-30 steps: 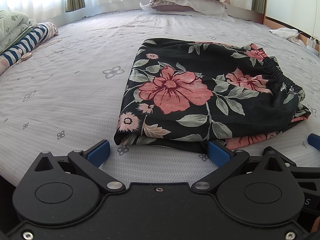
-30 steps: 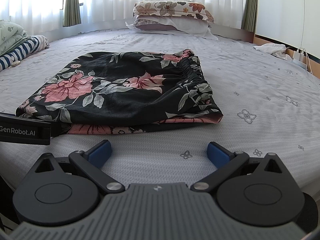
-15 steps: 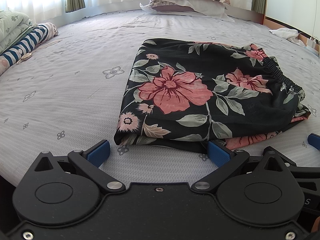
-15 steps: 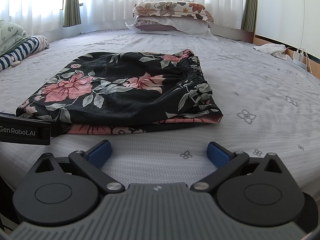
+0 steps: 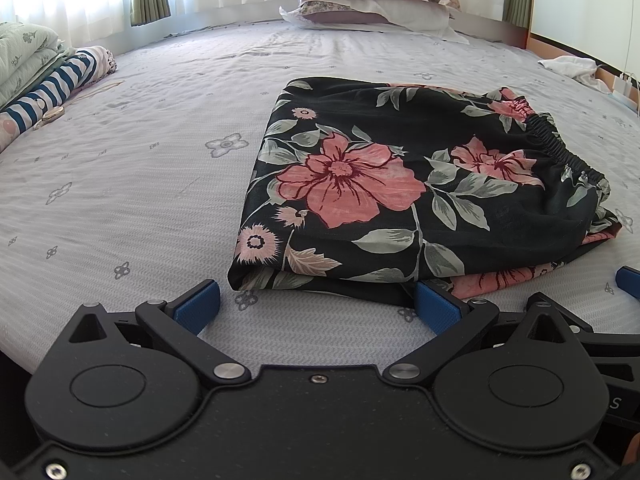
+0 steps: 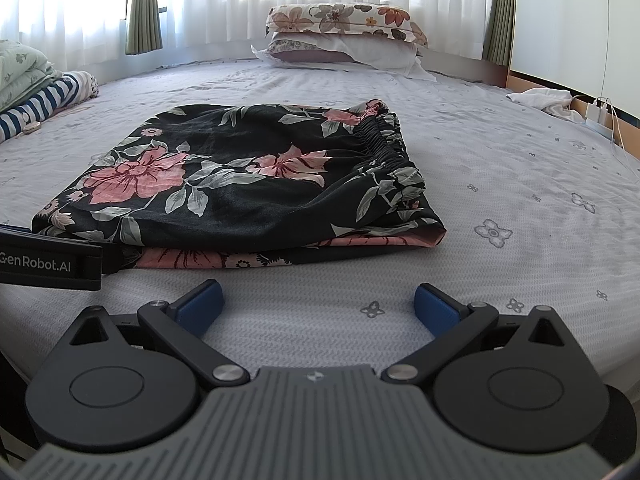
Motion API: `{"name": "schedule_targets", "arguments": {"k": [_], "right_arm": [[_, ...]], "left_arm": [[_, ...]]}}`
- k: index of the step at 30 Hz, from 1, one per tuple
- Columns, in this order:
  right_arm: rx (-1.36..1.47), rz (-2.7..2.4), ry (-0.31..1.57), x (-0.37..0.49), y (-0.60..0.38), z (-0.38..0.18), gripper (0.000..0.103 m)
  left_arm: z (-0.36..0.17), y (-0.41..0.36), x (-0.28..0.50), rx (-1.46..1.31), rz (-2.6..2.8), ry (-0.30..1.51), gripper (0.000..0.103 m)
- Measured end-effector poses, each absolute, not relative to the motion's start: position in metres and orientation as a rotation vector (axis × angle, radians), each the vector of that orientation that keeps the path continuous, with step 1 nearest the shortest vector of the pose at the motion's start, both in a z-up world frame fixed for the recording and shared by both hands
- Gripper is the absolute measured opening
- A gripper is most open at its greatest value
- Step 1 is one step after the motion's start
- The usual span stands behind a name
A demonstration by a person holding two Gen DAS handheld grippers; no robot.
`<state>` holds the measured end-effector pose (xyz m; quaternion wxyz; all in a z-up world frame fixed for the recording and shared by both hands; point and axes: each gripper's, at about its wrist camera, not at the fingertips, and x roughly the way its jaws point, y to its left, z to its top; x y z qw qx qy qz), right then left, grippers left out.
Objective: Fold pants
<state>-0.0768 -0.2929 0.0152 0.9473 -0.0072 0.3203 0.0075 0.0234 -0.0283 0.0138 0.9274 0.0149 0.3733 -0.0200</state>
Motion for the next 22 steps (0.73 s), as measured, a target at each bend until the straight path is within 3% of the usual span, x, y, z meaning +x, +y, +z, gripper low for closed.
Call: {"name": "schedule_targets", "arguments": {"k": [22], "right_arm": [[-0.015,0.015,0.649,-0.0762,-0.2936,0.0157,0.103]], "left_arm": [[0.0147,-0.0272,0.0258,0.027,-0.050,0.766,0.103]]}}
